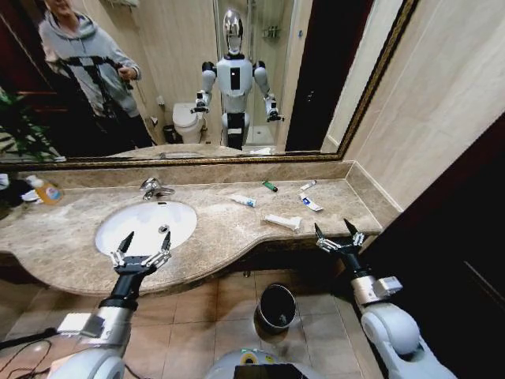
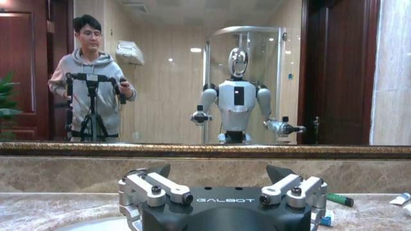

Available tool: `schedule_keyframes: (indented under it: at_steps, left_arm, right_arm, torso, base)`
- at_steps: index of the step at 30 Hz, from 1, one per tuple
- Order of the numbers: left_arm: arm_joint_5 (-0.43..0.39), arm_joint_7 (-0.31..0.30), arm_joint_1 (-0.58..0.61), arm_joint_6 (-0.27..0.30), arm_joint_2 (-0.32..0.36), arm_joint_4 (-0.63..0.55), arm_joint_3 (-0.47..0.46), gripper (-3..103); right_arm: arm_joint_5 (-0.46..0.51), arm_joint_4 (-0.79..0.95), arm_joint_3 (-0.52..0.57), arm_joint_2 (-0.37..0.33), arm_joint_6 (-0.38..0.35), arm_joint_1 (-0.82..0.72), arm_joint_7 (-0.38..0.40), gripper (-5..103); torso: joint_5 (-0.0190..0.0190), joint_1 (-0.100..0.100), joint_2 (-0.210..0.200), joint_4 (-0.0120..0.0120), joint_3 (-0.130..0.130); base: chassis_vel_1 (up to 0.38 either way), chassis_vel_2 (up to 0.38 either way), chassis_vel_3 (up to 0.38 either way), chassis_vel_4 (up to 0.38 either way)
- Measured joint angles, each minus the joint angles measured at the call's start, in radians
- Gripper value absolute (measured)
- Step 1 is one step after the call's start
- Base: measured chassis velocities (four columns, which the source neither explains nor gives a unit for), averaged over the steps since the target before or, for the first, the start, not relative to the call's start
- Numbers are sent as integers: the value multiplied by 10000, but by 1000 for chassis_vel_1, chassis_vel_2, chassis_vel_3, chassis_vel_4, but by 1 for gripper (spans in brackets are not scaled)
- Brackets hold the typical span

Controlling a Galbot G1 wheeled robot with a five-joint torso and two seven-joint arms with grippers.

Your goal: Pick up the trash from the sink and place it in the trash bin.

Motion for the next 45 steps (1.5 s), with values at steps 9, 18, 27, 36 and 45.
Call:
schedule_keyframes:
  at_steps: [9,18,27,36,45]
  left_arm:
    - [0,0,0,0,0,0,0,100]
    - [0,0,0,0,0,0,0,100]
    - [1,0,0,0,0,0,0,100]
    - [0,0,0,0,0,0,0,100]
    - [0,0,0,0,0,0,0,100]
  right_arm:
    - [-174,23,-65,-50,-51,-66,42,100]
    - [-152,1,-290,-132,-103,-39,-92,100]
    - [-629,-623,-1215,-685,-244,704,-343,100]
    - [-1014,-2200,-2566,-905,-532,2482,-271,100]
    - [-1028,-4414,-3566,-725,-497,4427,-1178,100]
  torso:
    - [0,0,0,0,0]
    - [0,0,0,0,0]
    - [1,0,0,0,0]
    - [1,1,-1,0,1]
    - [0,1,0,0,1]
  base:
    - [0,0,0,0]
    - [0,0,0,0]
    - [0,0,0,0]
    - [0,0,0,0]
    - [0,0,0,0]
